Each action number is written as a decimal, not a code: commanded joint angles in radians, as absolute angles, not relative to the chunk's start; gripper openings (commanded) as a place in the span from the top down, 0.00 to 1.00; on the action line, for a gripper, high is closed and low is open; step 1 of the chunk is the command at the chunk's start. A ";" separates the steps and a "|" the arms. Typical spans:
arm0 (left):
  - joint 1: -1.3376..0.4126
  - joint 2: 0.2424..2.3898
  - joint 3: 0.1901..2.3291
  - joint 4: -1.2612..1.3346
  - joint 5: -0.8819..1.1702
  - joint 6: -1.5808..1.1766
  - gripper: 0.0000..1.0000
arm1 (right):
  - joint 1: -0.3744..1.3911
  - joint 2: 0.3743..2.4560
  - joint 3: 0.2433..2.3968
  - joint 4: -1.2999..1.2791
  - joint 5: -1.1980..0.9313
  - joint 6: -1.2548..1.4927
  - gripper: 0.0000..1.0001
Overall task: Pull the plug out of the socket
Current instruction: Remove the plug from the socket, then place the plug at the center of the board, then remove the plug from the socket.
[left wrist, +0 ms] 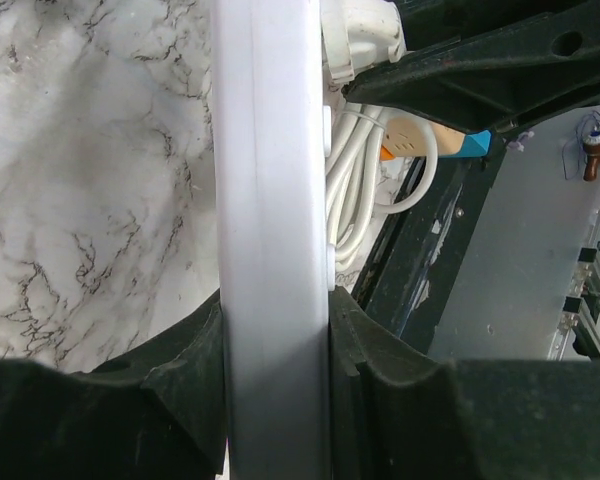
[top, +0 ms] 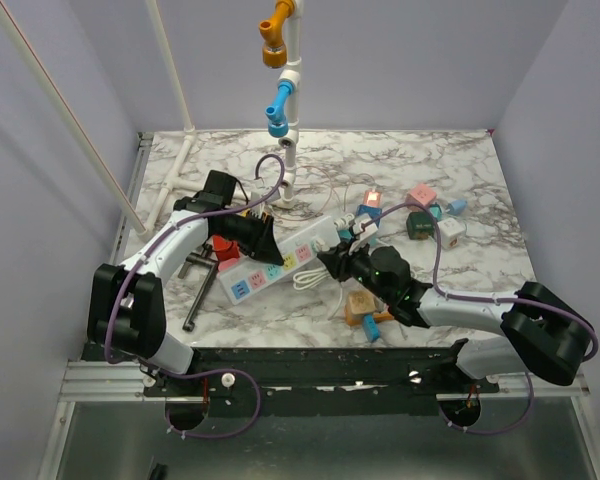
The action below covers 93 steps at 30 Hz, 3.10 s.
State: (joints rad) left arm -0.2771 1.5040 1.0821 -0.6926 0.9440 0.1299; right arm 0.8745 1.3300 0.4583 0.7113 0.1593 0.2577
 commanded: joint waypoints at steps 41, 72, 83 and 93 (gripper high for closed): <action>-0.291 1.432 1.156 -0.779 0.675 0.222 0.02 | 0.879 1.072 0.551 0.521 0.043 0.250 0.99; -0.219 1.140 1.351 -1.168 0.738 0.418 0.02 | 1.090 1.449 0.870 0.249 0.112 0.320 0.00; -0.388 1.030 1.273 -1.045 0.752 0.449 0.02 | 1.089 1.099 0.961 -0.470 0.587 0.605 0.00; -0.717 1.065 1.171 -0.818 0.722 0.450 0.02 | 1.088 0.701 0.798 -0.767 0.742 1.033 0.00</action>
State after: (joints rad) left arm -0.5922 1.0096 1.2263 -0.9646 0.7525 0.4496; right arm 1.0851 0.7990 0.8345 -0.6086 0.6159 0.8375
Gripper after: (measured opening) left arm 0.983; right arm 0.998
